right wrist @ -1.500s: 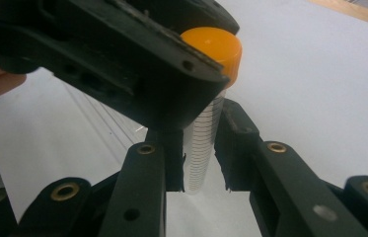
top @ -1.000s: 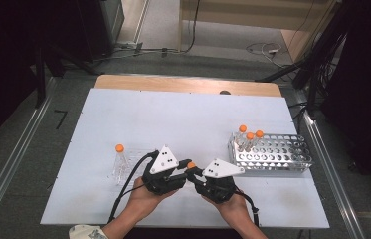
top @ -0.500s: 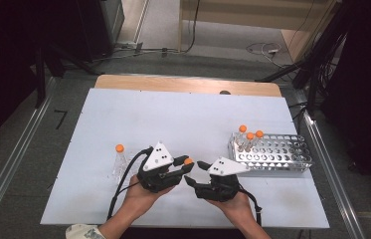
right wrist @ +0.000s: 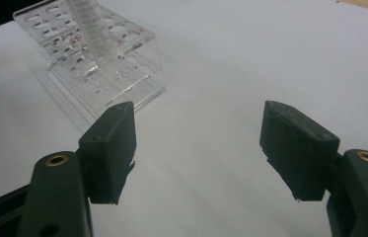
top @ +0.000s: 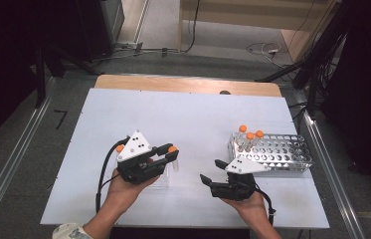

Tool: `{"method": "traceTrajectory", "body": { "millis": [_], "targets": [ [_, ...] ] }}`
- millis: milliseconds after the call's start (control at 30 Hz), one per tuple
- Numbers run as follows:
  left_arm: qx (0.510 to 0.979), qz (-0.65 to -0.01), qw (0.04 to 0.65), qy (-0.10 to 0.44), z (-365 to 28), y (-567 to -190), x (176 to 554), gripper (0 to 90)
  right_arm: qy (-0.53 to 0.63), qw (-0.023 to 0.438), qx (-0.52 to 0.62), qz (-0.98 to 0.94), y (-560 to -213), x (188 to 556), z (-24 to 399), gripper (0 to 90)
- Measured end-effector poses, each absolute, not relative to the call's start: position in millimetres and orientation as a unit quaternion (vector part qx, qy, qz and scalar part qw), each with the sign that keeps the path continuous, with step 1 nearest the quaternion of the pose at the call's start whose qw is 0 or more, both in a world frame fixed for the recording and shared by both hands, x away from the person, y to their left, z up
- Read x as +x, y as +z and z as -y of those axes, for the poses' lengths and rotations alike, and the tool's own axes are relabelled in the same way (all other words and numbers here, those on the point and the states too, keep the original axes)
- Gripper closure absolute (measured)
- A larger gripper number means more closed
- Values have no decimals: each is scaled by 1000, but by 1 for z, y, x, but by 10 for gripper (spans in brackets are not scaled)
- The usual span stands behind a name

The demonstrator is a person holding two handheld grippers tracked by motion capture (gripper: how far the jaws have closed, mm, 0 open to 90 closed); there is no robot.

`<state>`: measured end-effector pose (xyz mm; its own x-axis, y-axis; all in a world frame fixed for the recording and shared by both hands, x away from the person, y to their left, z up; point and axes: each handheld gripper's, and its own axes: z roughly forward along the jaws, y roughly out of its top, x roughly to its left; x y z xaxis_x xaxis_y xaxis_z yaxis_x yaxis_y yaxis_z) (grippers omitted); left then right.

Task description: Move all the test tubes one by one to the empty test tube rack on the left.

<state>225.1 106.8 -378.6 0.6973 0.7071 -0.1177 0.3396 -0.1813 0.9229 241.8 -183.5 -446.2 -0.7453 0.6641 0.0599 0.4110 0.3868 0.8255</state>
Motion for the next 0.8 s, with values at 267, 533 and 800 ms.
{"method": "traceTrajectory", "body": {
  "millis": [267,533,800],
  "targets": [
    [725,-371,546,195,-133,-368,225,712,446,149,346,-812,-445,246,196,261],
    [713,-395,538,215,-155,-364,227,712,446,152,349,-810,-445,247,199,259],
    [706,-426,510,245,-180,-366,229,712,448,153,351,-808,-444,246,201,262]
  ]
}}
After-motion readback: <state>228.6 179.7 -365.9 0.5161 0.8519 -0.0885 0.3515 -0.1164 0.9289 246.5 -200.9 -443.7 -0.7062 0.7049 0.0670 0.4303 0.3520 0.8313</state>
